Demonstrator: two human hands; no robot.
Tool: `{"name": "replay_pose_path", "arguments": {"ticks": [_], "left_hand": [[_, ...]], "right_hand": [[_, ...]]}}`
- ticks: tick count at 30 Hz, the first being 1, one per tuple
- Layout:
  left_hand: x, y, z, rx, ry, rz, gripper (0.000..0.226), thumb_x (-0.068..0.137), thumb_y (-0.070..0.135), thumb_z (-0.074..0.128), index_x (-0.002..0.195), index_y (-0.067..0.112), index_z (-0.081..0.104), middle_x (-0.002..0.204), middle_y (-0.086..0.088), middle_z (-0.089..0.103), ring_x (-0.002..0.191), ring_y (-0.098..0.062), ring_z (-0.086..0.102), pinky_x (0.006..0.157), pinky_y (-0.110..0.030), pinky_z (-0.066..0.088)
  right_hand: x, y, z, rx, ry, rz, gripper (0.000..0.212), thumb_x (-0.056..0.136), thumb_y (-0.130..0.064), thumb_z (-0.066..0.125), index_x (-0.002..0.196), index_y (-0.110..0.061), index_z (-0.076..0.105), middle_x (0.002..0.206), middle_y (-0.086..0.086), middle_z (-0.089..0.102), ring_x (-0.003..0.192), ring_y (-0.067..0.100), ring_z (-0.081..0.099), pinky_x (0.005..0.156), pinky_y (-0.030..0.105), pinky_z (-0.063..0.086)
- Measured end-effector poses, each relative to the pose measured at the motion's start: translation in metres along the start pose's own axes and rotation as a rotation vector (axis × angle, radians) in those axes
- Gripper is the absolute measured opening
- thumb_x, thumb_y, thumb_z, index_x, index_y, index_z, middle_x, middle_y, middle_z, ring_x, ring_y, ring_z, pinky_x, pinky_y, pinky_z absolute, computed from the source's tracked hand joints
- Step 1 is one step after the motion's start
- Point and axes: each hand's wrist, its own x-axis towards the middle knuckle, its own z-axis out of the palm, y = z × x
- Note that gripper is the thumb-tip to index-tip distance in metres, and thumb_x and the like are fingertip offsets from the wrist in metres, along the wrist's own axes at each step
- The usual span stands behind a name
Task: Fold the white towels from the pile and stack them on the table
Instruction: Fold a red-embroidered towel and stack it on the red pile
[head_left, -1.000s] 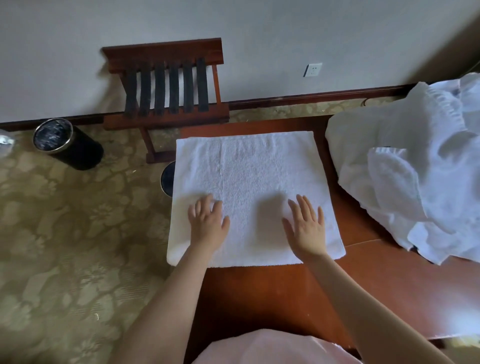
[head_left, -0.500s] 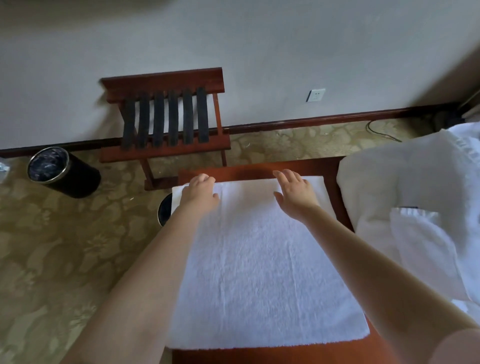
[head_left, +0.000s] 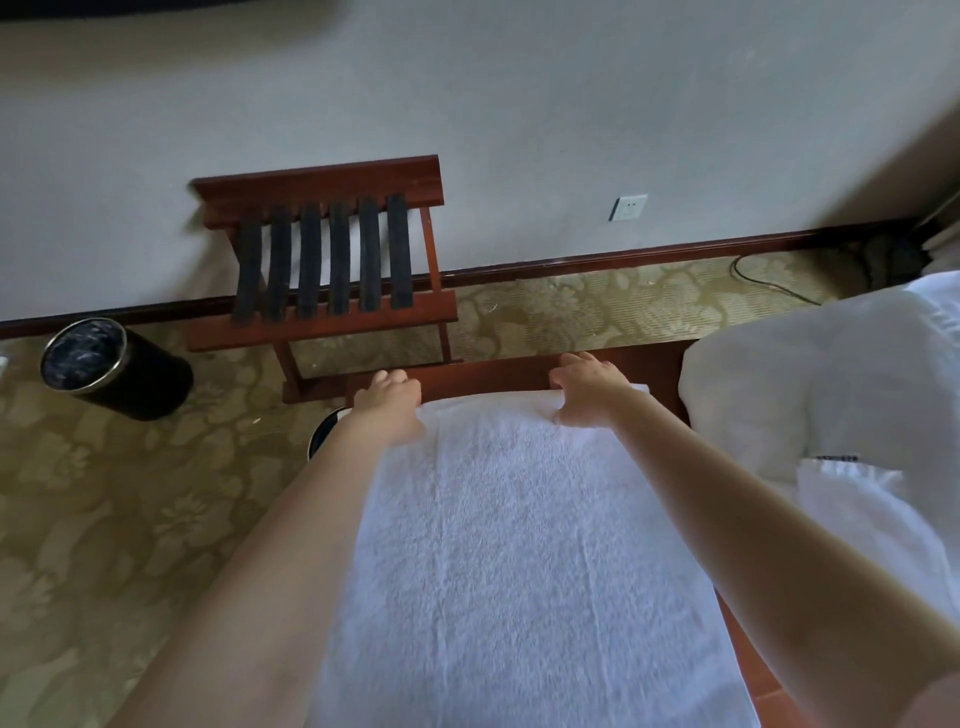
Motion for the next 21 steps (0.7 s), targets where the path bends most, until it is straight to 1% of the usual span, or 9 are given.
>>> {"name": "replay_pose_path", "arguments": {"ticks": [4,6,8,9,11,13,15,18,21], "left_hand": [[-0.015,0.004,-0.005,0.078,0.131,0.01,0.01,0.089,0.015,0.052,0.095,0.021,0.048,0.105,-0.002,0.05,0.095,-0.021,0.04,0.077,-0.032,0.037],[-0.025,0.005,-0.006,0.134,0.211,-0.05,0.01,0.09,0.014,0.053,0.091,0.023,0.055,0.095,-0.002,0.043,0.092,-0.021,0.036,0.076,-0.03,0.038],[-0.033,0.01,-0.008,0.243,0.25,-0.06,0.016,0.089,0.012,0.054,0.081,0.025,0.058,0.08,0.002,0.037,0.088,-0.018,0.035,0.076,-0.026,0.034],[-0.037,0.014,-0.012,0.307,0.251,-0.061,0.018,0.087,0.01,0.054,0.076,0.024,0.057,0.073,0.003,0.036,0.083,-0.017,0.037,0.073,-0.025,0.032],[-0.044,0.02,-0.026,0.314,0.225,-0.12,0.02,0.082,0.006,0.056,0.069,0.02,0.052,0.064,0.004,0.04,0.069,-0.015,0.044,0.061,-0.026,0.033],[-0.049,0.021,-0.041,0.261,0.254,-0.177,0.024,0.078,0.002,0.059,0.066,0.019,0.047,0.064,0.002,0.043,0.056,-0.016,0.041,0.05,-0.025,0.033],[-0.057,0.023,-0.055,0.224,0.317,-0.206,0.025,0.078,0.0,0.062,0.071,0.018,0.047,0.064,0.0,0.042,0.056,-0.018,0.041,0.051,-0.026,0.038],[-0.077,0.027,-0.064,0.16,0.4,-0.224,0.02,0.083,0.001,0.058,0.085,0.018,0.05,0.067,-0.002,0.04,0.064,-0.02,0.045,0.056,-0.03,0.045],[-0.102,0.027,-0.051,0.08,0.434,-0.239,0.017,0.091,0.004,0.051,0.102,0.017,0.057,0.088,-0.006,0.058,0.079,-0.024,0.057,0.061,-0.033,0.051]], "right_hand": [[-0.012,0.004,-0.006,-0.094,0.069,-0.014,0.016,0.089,-0.032,0.059,0.102,-0.023,0.056,0.104,-0.006,0.058,0.115,0.019,0.042,0.097,0.035,0.034],[-0.02,0.006,-0.007,-0.161,0.108,0.005,0.014,0.092,-0.031,0.058,0.103,-0.023,0.061,0.103,-0.005,0.062,0.114,0.019,0.044,0.098,0.034,0.034],[-0.029,0.005,-0.01,-0.188,0.125,0.044,0.008,0.094,-0.027,0.057,0.097,-0.021,0.061,0.093,-0.004,0.061,0.102,0.019,0.052,0.087,0.03,0.042],[-0.034,0.004,-0.013,-0.186,0.137,0.063,0.006,0.095,-0.024,0.056,0.093,-0.02,0.06,0.084,-0.005,0.058,0.089,0.018,0.055,0.074,0.028,0.043],[-0.041,0.003,-0.023,-0.128,0.191,0.103,0.005,0.096,-0.021,0.055,0.095,-0.017,0.057,0.071,-0.006,0.051,0.065,0.015,0.051,0.052,0.027,0.035],[-0.047,0.003,-0.038,-0.042,0.271,0.128,0.011,0.096,-0.02,0.053,0.105,-0.015,0.058,0.075,-0.002,0.057,0.064,0.019,0.054,0.049,0.026,0.035],[-0.053,0.004,-0.051,0.015,0.369,0.128,0.015,0.097,-0.018,0.052,0.11,-0.014,0.058,0.087,0.006,0.065,0.071,0.026,0.059,0.053,0.026,0.038],[-0.067,0.003,-0.058,0.099,0.498,0.128,0.008,0.095,-0.014,0.052,0.1,-0.01,0.057,0.092,0.011,0.064,0.072,0.028,0.055,0.057,0.028,0.036],[-0.092,-0.004,-0.044,0.194,0.61,0.129,0.006,0.091,-0.014,0.056,0.093,-0.008,0.056,0.092,0.01,0.062,0.082,0.034,0.057,0.062,0.03,0.037]]}}
